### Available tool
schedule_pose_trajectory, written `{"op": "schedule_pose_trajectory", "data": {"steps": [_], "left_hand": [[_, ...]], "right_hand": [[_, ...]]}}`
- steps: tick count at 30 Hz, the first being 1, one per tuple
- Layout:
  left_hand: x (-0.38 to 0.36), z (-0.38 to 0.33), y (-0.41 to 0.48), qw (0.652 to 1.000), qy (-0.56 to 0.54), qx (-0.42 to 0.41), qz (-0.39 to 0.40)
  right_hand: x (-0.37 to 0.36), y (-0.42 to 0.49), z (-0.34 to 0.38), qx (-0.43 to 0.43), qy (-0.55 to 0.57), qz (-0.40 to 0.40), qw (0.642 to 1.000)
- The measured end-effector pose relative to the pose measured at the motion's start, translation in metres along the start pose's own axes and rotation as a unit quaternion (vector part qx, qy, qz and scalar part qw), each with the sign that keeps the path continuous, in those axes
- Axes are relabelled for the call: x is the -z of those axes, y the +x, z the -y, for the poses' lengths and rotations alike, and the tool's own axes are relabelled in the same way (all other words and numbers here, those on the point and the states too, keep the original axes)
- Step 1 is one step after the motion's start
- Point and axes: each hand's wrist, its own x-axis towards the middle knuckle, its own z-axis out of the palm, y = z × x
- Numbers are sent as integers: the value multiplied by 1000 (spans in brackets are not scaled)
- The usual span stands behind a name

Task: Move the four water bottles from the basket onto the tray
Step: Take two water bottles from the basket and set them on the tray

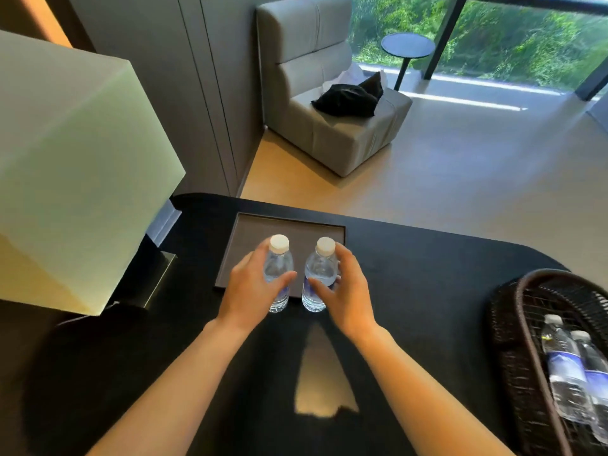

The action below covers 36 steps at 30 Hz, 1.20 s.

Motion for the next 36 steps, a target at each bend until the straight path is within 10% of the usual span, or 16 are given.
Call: {"op": "schedule_pose_trajectory", "data": {"steps": [36], "left_hand": [[7, 125, 199, 999, -9, 10, -45]], "right_hand": [[-130, 199, -10, 29, -58, -4, 998]]}}
